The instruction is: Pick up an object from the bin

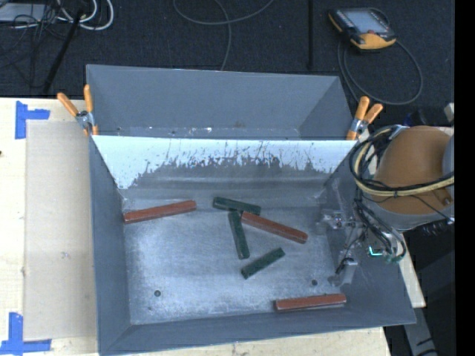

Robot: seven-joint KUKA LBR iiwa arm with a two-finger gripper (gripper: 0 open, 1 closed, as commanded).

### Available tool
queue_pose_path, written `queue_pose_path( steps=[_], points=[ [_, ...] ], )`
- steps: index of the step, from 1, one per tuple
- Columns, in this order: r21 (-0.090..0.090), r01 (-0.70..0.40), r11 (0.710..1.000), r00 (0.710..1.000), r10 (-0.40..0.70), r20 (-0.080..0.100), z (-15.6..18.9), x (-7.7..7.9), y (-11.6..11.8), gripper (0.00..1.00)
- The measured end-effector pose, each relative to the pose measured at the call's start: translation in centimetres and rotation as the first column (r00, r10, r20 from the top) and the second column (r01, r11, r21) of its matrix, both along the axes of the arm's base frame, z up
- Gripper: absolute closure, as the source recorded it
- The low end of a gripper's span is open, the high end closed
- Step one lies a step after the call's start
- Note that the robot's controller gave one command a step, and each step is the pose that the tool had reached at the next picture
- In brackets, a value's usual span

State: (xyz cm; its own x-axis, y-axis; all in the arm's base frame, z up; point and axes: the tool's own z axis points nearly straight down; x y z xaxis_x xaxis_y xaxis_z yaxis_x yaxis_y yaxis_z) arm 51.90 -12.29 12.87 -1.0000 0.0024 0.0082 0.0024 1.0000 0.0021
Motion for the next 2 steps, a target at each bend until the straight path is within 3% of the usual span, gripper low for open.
queue_pose_path(
  steps=[1, 2],
  points=[
    [0.0, -0.001, 1.0, 1.0, 0.001, 0.003, 0.2, 0.1, 0.0, 0.0],
    [-0.001, -0.08, 0.997, 0.997, 0.08, 0.005, 6.2, 1.3, 5.2, 0.0]
  ],
)
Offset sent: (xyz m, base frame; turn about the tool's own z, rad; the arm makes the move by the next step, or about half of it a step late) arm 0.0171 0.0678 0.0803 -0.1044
